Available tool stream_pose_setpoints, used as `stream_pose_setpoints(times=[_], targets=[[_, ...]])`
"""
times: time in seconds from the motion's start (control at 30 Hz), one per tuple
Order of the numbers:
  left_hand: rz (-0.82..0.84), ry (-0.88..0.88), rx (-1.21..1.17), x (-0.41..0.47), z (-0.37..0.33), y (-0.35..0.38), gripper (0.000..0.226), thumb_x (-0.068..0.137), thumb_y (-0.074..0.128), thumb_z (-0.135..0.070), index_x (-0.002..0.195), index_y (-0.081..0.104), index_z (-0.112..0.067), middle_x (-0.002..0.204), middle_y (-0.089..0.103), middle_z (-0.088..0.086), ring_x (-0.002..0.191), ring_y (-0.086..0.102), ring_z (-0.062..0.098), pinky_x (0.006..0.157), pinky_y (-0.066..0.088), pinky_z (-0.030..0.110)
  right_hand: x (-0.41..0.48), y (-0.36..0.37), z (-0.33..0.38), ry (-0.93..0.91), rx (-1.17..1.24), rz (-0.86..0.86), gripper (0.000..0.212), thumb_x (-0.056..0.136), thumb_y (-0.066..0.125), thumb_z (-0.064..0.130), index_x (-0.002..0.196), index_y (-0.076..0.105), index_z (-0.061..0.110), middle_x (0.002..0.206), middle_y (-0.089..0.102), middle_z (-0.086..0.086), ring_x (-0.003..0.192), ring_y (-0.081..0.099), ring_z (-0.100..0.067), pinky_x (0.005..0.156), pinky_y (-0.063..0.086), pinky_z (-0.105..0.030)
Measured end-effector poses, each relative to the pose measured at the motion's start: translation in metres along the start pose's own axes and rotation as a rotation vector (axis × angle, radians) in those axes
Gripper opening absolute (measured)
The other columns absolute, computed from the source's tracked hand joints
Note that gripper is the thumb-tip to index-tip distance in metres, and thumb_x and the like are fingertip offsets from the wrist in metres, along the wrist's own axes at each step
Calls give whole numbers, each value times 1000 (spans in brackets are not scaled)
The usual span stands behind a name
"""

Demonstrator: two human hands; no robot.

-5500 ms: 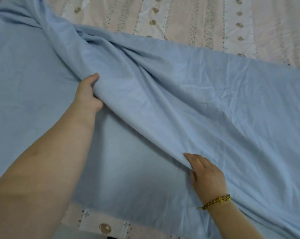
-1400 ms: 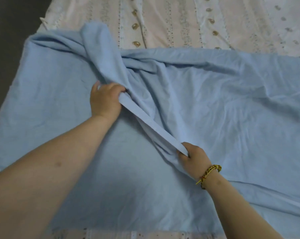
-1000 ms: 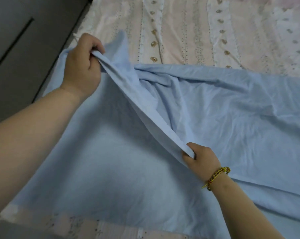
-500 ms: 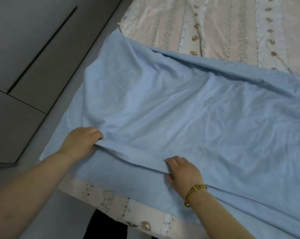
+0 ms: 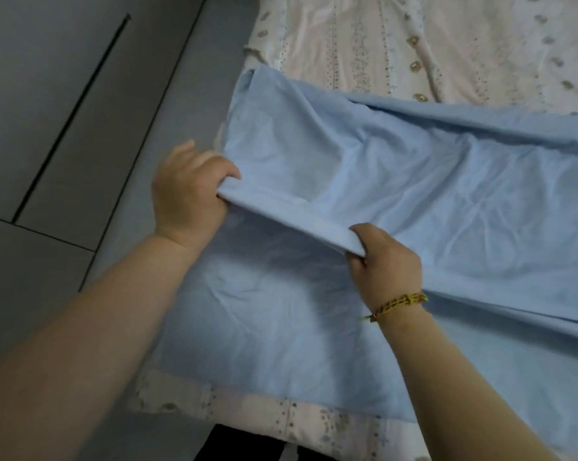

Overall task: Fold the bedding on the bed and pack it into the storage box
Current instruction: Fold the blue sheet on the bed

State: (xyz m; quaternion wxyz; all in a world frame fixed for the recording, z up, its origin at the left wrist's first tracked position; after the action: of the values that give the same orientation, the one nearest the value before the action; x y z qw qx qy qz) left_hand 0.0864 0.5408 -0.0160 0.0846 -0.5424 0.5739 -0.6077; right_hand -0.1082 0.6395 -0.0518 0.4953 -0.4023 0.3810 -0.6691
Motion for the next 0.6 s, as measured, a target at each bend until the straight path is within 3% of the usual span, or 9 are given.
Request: stream_pose_setpoints(times=[0.03,0.1,0.2,0.27,0.37,0.47,0.53,0.6], targets=[[-41,-10,12,-1,9,-12,15,63,50,3,62,63,-5,58,62,15,61,50,25,91,36,25,-6,-7,3,-53,-11,-77,22,65,47,21,78,64,14,61,65,-1,43,59,-21,37,37,-18],[-72,-56,36,-17,31,-34,15,65,49,3,65,63,-2,61,63,17,67,45,21,102,24,13,-22,-5,13,-131,-22,-56,27,63,41,26,85,56,21,60,66,1,41,58,-18,35,36,-14],[103,-121,51,-71,56,-40,22,64,44,-5,67,65,-2,66,66,17,72,47,19,103,19,11,-46,15,19,-226,-62,47,27,61,39,28,74,62,20,59,63,3,43,58,-16,35,35,-14],[252,-262,9,-109,69,-30,30,66,43,-11,74,69,2,77,69,18,77,56,23,97,30,18,-61,39,18,-280,-97,122,27,59,40,26,62,66,19,61,62,5,48,59,-16,39,40,-13],[407,-880,-143,-164,92,-10,25,84,54,-5,103,67,2,108,65,21,99,59,38,87,42,37,-80,66,23,-329,-102,197,28,60,41,23,62,68,21,64,62,6,51,60,-14,44,44,-14],[249,-1499,-672,-196,86,0,22,91,47,-2,108,60,-6,103,64,15,93,61,29,86,49,36,-89,69,32,-302,-72,194,33,61,35,24,68,67,20,57,60,8,46,57,-11,40,38,-12],[53,-1727,-1086,-197,70,4,21,95,36,-3,100,56,-4,92,61,11,83,59,22,76,48,29,-89,63,35,-311,-66,166,30,60,35,24,66,64,18,50,56,8,40,53,-11,36,32,-12],[10,-1781,-1169,-192,65,6,26,99,33,-17,90,56,-7,88,59,9,79,57,19,69,47,28,-89,59,37,-338,-83,158,29,60,34,24,60,62,18,46,52,8,36,49,-11,34,28,-12]])
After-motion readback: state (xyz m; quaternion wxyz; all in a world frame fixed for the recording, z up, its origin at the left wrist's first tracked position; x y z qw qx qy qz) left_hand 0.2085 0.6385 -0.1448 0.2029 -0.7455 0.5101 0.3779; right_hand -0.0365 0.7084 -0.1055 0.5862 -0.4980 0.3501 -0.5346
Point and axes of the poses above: each hand's wrist, its own x-axis towards the middle knuckle, its own y-axis out of the palm, z = x × y, the point moved 6 cm from there along x, towards the middle knuckle
